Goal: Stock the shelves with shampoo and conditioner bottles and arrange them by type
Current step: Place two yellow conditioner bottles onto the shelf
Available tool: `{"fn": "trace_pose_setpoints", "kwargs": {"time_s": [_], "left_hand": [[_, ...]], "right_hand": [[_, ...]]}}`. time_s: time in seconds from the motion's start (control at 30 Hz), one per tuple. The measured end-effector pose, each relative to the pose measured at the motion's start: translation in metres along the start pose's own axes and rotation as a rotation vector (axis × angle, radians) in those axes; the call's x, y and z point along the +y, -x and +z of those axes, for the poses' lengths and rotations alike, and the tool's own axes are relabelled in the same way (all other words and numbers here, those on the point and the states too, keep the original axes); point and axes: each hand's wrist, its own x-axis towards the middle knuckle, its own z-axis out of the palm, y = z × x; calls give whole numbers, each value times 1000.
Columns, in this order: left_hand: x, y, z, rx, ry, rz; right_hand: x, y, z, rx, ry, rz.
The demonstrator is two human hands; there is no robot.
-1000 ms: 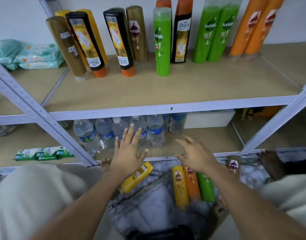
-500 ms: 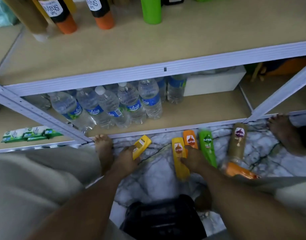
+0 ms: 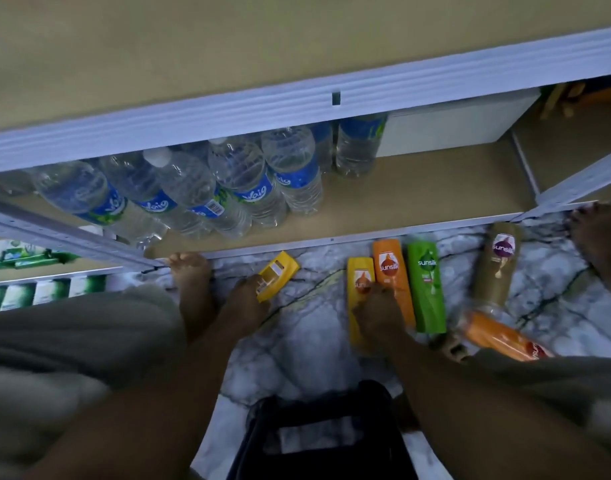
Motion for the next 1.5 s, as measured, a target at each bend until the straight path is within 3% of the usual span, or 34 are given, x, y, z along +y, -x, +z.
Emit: {"fn": "trace_pose_setpoints", "kwargs": {"time_s": [0.2, 0.53, 0.67, 0.87, 1.17, 1.5], "left_hand": [[16, 1, -4, 44, 75, -19], [18, -18, 10, 130, -125, -45], [8, -25, 18, 5, -75, -124], [6, -22, 26, 35, 157, -181], [57, 18, -16, 133, 420, -45], [116, 109, -110, 199, 331, 200]], "right_hand": [[-6, -8, 13, -35, 70, 29], [-2, -21, 17, -64, -307, 99], [4, -19, 17, -22, -455, 126], [4, -13, -1, 0, -490, 66], [-28, 23, -70, 77, -407, -131], [-66, 101, -167, 303, -342, -366]]}}
